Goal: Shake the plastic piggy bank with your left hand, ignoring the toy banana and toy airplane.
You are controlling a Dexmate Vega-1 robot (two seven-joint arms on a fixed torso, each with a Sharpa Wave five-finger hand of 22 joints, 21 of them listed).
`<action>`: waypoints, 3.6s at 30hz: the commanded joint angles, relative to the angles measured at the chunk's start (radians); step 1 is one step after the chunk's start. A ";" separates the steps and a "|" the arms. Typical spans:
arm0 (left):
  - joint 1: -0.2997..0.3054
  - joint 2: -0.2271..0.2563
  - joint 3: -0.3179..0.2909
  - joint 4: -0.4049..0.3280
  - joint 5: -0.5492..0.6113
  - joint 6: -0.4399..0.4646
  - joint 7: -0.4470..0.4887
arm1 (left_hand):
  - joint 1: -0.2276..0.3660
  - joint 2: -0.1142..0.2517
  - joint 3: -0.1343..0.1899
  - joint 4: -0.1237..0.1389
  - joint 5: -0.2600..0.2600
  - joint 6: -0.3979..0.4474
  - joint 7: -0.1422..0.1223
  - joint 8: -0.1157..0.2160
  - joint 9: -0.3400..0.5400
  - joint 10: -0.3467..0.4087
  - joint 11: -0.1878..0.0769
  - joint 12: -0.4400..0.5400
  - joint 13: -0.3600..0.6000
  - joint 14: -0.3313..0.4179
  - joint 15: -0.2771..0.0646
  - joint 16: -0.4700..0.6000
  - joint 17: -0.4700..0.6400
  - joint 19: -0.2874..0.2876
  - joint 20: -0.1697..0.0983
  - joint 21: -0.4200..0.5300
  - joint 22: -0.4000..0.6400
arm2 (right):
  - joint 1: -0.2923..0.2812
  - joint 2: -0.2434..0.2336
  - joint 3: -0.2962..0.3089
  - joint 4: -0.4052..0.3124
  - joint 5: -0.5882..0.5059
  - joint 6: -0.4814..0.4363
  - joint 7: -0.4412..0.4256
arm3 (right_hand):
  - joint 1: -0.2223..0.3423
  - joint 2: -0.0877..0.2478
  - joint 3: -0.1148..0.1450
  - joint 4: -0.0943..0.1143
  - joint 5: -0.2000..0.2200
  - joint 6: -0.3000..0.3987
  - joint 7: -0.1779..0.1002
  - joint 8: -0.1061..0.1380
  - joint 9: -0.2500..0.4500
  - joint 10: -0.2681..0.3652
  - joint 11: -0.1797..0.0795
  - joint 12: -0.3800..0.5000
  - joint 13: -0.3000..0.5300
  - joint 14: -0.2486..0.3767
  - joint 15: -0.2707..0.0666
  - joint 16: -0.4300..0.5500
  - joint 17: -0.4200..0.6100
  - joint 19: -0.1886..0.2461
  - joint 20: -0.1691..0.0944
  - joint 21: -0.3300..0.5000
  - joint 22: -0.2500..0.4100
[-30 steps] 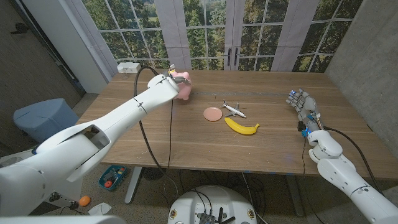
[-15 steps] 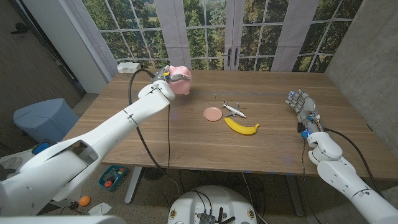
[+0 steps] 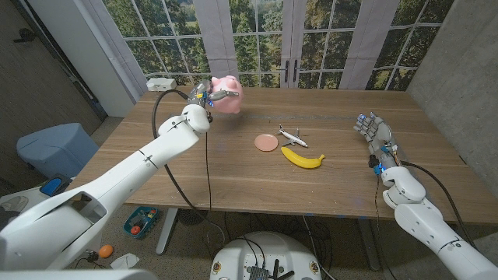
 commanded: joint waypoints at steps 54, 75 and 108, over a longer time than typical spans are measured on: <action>0.095 0.047 -0.210 0.194 -0.532 -0.633 -0.599 | 0.462 0.457 0.009 0.007 0.122 0.411 -0.172 0.110 0.024 0.461 -0.386 0.059 0.301 0.375 -0.383 0.005 0.158 -0.066 -0.072 0.047 -0.004 | 0.027 0.034 -0.119 -0.078 -0.055 0.012 0.025 | 0.000 0.003 0.001 -0.006 0.005 0.009 0.001 -0.001 0.003 0.009 -0.003 -0.007 0.007 0.001 0.001 -0.002 -0.002 0.010 -0.005 -0.017 0.003; -0.052 0.007 -0.149 0.361 -0.702 -0.672 -1.009 | 0.462 0.454 0.011 0.007 0.134 0.410 -0.171 0.118 0.025 0.467 -0.388 0.049 0.311 0.378 -0.383 0.001 0.174 -0.077 -0.067 0.059 -0.006 | 0.007 0.037 -0.113 -0.095 -0.070 0.018 -0.005 | 0.000 0.002 0.000 -0.009 0.005 0.010 0.001 -0.001 0.004 0.008 -0.004 -0.010 0.008 0.001 0.001 -0.004 -0.003 0.011 -0.004 -0.023 0.003; 0.002 0.065 -0.158 0.265 -0.592 -0.624 -0.804 | 0.458 0.450 0.013 0.008 0.148 0.411 -0.172 0.123 0.021 0.475 -0.386 0.035 0.324 0.381 -0.383 -0.007 0.192 -0.084 -0.070 0.076 -0.008 | 0.041 0.042 -0.127 -0.068 -0.067 0.005 0.010 | -0.001 0.003 0.000 -0.011 0.005 0.009 0.001 -0.002 0.004 0.010 -0.002 -0.012 0.009 0.000 0.001 -0.005 -0.004 0.013 -0.003 -0.032 0.003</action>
